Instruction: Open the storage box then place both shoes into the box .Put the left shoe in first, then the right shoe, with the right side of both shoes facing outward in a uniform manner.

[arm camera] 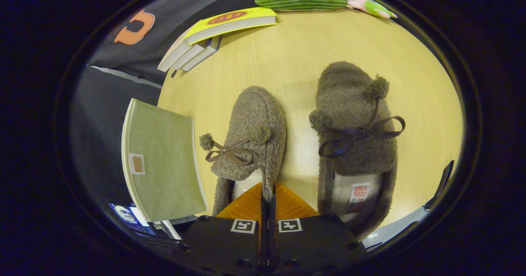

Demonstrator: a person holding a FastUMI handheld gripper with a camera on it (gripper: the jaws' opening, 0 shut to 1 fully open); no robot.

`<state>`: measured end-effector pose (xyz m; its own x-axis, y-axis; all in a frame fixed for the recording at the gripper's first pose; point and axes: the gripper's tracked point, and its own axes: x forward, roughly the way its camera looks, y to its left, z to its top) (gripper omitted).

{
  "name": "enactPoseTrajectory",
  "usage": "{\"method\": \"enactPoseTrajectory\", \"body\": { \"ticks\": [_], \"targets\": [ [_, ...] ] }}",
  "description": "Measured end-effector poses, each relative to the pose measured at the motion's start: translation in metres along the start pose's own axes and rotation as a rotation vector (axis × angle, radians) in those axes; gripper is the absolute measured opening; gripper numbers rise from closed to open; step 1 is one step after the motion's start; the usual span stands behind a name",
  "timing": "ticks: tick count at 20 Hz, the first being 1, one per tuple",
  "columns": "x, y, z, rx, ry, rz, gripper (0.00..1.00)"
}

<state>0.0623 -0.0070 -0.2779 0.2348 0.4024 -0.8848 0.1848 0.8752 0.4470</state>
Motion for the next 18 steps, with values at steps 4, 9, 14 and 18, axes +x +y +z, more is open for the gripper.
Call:
{"method": "enactPoseTrajectory", "body": {
  "ticks": [4, 9, 14, 18],
  "targets": [
    [-0.03, 0.031, -0.016, 0.064, -0.037, 0.093, 0.06],
    [-0.104, 0.096, -0.036, -0.01, -0.151, 0.156, 0.06],
    [-0.15, 0.188, -0.039, -0.101, -0.211, 0.235, 0.06],
    [-0.145, 0.256, -0.034, -0.15, -0.236, 0.226, 0.06]
  ]
}}
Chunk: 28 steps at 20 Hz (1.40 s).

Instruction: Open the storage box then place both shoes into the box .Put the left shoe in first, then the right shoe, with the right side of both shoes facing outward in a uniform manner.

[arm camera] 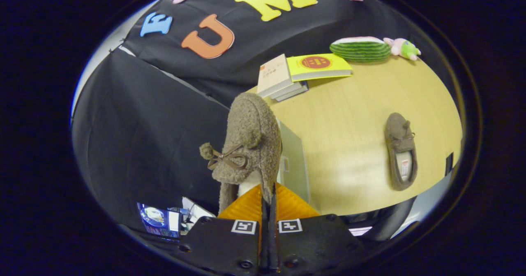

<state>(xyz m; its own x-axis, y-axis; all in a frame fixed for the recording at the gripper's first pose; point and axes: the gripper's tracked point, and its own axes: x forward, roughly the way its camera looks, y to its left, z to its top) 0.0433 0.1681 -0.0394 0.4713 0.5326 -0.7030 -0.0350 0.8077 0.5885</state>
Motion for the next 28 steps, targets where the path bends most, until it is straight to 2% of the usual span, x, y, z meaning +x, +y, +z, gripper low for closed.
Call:
{"method": "enactPoseTrajectory", "body": {
  "ticks": [7, 11, 16, 21, 26, 27, 28],
  "targets": [
    [0.087, 0.062, -0.019, 0.018, 0.048, -0.03, 0.06],
    [0.136, 0.049, -0.037, 0.034, 0.084, -0.098, 0.06],
    [0.167, 0.034, -0.052, 0.095, 0.113, -0.153, 0.06],
    [0.179, 0.038, -0.061, 0.098, 0.138, -0.143, 0.08],
    [0.172, 0.048, -0.046, 0.055, 0.075, -0.108, 0.3],
    [0.168, 0.049, -0.043, 0.022, 0.061, -0.112, 0.4],
    [0.164, 0.048, -0.041, -0.015, 0.044, -0.119, 0.46]
  ]
}}
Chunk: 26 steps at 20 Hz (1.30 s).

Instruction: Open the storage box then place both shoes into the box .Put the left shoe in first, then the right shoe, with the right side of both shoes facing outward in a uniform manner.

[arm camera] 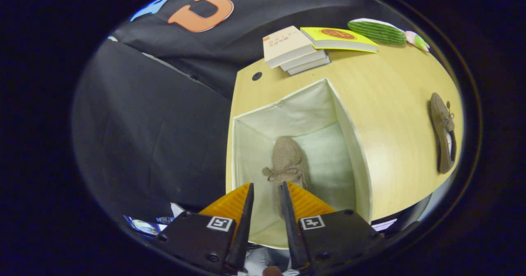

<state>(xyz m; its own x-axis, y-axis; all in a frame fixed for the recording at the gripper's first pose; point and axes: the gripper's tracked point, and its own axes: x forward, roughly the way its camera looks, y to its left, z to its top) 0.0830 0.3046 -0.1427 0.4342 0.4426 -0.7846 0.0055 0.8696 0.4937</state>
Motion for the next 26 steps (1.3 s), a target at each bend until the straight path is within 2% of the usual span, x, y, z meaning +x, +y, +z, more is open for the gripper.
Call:
{"method": "enactPoseTrajectory", "body": {
  "ticks": [4, 6, 8, 12, 16, 19, 26],
  "targets": [
    [-0.027, 0.001, 0.02, -0.179, -0.141, -0.024, 0.62],
    [-0.049, -0.01, 0.036, -0.293, -0.24, -0.084, 0.64],
    [-0.077, -0.031, 0.051, -0.415, -0.33, -0.18, 0.67],
    [-0.134, -0.08, 0.063, -0.481, -0.412, -0.281, 0.8],
    [-0.183, -0.156, 0.071, -0.552, -0.414, -0.433, 0.81],
    [-0.203, -0.216, 0.065, -0.502, -0.38, -0.481, 0.97],
    [-0.199, -0.331, 0.058, -0.296, -0.251, -0.434, 0.96]
  ]
}}
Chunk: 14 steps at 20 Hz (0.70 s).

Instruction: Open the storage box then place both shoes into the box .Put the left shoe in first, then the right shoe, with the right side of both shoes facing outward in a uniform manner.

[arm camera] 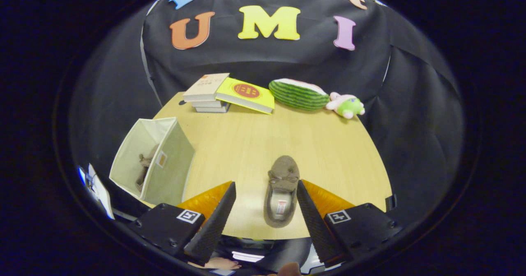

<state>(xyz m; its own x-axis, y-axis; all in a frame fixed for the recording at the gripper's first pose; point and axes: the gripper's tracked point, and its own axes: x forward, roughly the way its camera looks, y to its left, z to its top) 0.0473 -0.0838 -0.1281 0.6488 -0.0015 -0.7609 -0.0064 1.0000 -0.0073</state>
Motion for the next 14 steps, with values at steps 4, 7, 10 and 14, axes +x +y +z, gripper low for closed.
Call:
{"method": "enactPoseTrajectory", "body": {
  "ticks": [4, 7, 10, 14],
  "targets": [
    [0.029, -0.021, -0.029, 0.05, 0.108, 0.069, 0.93],
    [0.058, -0.038, -0.048, 0.1, 0.194, 0.085, 0.93],
    [0.084, -0.048, -0.069, 0.182, 0.291, 0.106, 0.92],
    [0.109, -0.055, -0.079, 0.235, 0.359, 0.121, 0.87]
  ]
}}
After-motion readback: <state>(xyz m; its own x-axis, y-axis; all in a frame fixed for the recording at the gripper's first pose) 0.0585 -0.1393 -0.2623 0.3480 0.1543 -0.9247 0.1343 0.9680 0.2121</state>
